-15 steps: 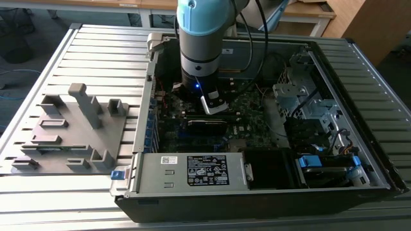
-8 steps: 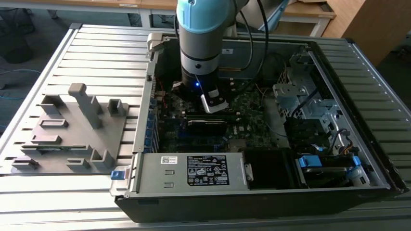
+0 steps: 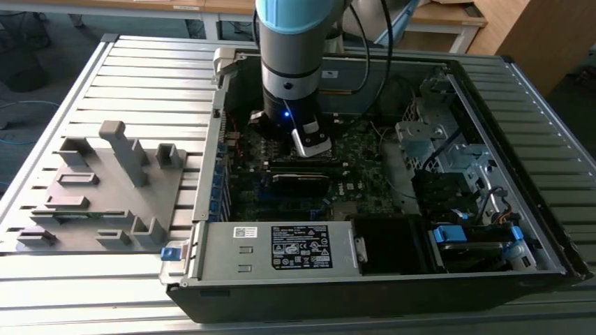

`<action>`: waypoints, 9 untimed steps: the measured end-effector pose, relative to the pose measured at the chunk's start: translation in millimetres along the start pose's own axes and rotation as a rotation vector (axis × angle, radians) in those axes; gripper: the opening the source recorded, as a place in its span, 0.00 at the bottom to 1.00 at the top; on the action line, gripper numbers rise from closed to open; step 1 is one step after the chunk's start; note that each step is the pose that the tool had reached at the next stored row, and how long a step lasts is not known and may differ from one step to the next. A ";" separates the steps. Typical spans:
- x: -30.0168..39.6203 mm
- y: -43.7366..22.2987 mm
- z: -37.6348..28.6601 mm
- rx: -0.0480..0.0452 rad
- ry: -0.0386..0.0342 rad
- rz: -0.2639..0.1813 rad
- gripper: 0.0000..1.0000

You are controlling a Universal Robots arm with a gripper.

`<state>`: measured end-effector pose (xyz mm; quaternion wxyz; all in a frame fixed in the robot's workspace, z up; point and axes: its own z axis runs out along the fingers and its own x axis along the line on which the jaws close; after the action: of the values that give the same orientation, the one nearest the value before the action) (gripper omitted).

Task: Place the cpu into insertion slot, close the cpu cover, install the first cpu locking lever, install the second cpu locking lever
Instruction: 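Install the second cpu locking lever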

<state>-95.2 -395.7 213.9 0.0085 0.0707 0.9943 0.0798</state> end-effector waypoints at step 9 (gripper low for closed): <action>-18.6 2.7 0.3 0.0001 0.0003 0.000 0.10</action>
<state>-76.5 -395.7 214.2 0.0083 0.0708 0.9943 0.0798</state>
